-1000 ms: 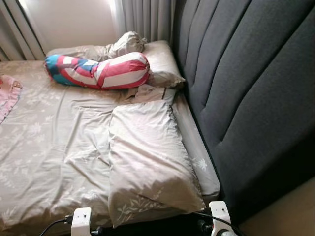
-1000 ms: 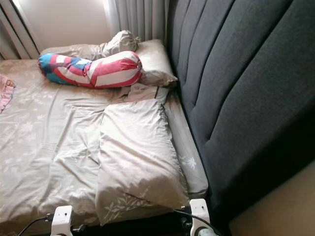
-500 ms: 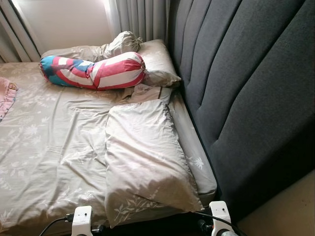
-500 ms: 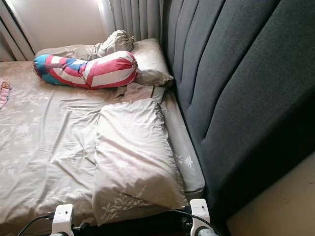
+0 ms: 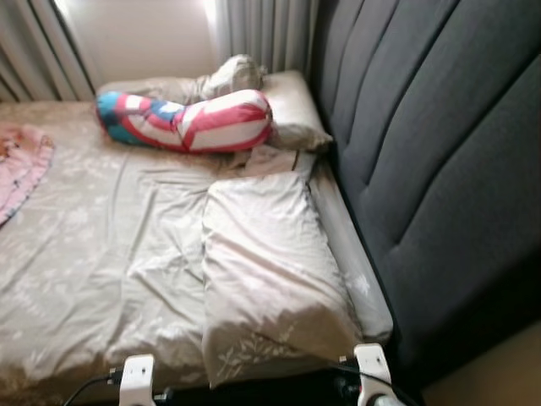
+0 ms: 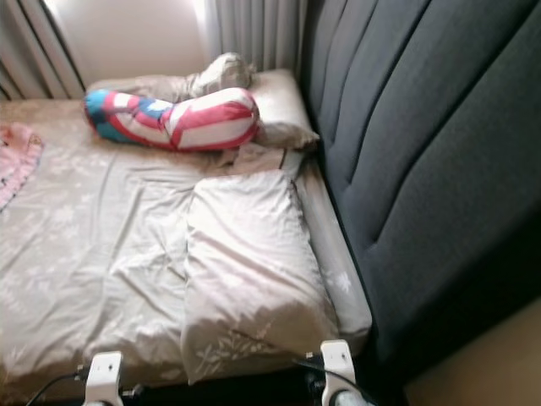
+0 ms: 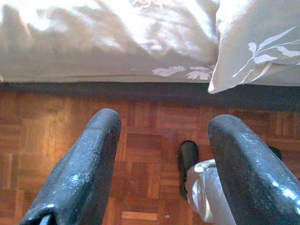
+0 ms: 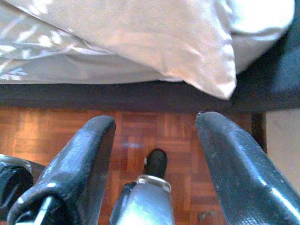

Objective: Clean up the room

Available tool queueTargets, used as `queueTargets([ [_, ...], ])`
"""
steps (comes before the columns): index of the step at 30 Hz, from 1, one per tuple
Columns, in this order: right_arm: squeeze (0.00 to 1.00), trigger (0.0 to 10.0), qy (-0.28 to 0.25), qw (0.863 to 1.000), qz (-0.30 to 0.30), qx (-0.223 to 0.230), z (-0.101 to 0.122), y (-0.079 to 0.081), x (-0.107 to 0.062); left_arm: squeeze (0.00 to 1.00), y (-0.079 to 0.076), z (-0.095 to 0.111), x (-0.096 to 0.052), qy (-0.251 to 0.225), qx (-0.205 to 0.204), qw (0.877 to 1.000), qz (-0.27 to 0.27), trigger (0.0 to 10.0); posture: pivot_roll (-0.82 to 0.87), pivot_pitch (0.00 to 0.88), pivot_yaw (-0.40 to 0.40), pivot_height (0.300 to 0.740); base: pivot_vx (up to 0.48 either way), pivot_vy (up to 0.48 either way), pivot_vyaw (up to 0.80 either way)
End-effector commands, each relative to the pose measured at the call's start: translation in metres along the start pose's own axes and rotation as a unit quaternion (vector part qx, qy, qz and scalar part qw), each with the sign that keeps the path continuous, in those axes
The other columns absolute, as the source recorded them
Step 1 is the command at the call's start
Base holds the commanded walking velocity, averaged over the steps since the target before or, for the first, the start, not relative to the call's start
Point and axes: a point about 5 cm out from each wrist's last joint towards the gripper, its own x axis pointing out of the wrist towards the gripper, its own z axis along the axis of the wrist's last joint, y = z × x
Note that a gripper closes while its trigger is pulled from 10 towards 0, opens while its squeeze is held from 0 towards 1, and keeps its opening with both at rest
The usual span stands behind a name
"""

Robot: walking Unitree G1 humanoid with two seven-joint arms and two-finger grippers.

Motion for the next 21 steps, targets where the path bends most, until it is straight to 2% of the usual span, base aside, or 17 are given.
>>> queueTargets([
  [1,0.00,10.0,0.004,1.000,-0.011,0.001,-0.002,-0.008,-0.001,0.00,-0.005,-0.003,0.000,0.005,-0.001,1.000,-0.006,10.0,0.01,0.000,-0.014,0.740,0.000,0.000,0.00],
  [5,0.00,10.0,0.003,1.000,-0.011,0.000,-0.002,-0.008,-0.001,0.00,-0.005,-0.002,0.000,0.000,-0.002,1.000,-0.005,10.0,0.01,0.000,-0.016,0.740,0.000,0.000,0.00],
  [10,0.00,10.0,-0.019,1.000,-0.016,0.004,0.002,-0.008,-0.001,0.00,-0.005,0.005,0.000,-0.044,-0.021,0.999,-0.001,10.0,0.01,0.000,-0.020,0.740,0.000,0.000,0.00],
  [11,0.00,10.0,-0.040,0.999,-0.025,0.015,0.005,-0.008,-0.002,0.00,-0.004,0.008,-0.001,-0.061,-0.031,0.998,0.002,10.0,0.01,0.000,-0.018,0.740,0.000,0.000,0.00],
  [13,0.00,10.0,-0.047,0.998,-0.029,0.019,0.006,-0.009,-0.002,0.00,-0.004,0.009,-0.001,-0.067,-0.033,0.997,0.003,10.0,0.01,0.000,-0.018,0.740,0.000,0.000,0.00],
  [14,0.00,10.0,-0.077,0.996,-0.032,0.029,0.012,-0.009,-0.003,0.00,-0.004,0.013,-0.001,-0.088,-0.039,0.995,0.005,10.0,-0.01,0.000,-0.013,0.740,0.000,0.000,0.00],
  [16,0.00,10.0,-0.102,0.994,-0.030,0.036,0.017,-0.009,-0.003,0.00,-0.006,0.020,-0.001,-0.106,-0.046,0.993,0.004,10.0,-0.02,0.000,-0.012,0.740,0.000,0.000,0.00],
  [17,0.00,10.0,-0.117,0.992,-0.026,0.035,0.022,-0.008,-0.003,0.00,-0.019,0.046,0.004,-0.139,-0.046,0.989,-0.006,10.0,-0.02,0.000,-0.012,0.740,0.000,0.000,0.00],
  [18,0.00,10.0,-0.117,0.992,-0.026,0.035,0.022,-0.008,-0.003,0.00,-0.019,0.046,0.004,-0.139,-0.046,0.989,-0.006,10.0,-0.02,0.000,-0.012,0.740,0.000,0.000,0.00],
  [19,0.00,10.0,-0.124,0.991,-0.024,0.037,0.024,-0.008,-0.004,0.00,-0.028,0.068,0.006,-0.166,-0.044,0.985,-0.013,10.0,-0.03,0.000,-0.011,0.740,0.000,0.000,0.00],
  [20,0.00,10.0,-0.179,0.983,-0.022,0.034,0.058,-0.014,-0.004,0.00,-0.038,0.098,0.005,-0.212,-0.038,0.976,-0.025,10.0,-0.04,0.000,-0.005,0.740,0.000,0.000,0.00],
  [21,0.00,10.0,-0.179,0.983,-0.022,0.034,0.058,-0.014,-0.004,0.00,-0.038,0.098,0.005,-0.212,-0.038,0.976,-0.025,10.0,-0.04,0.000,-0.005,0.740,0.000,0.000,0.00],
])
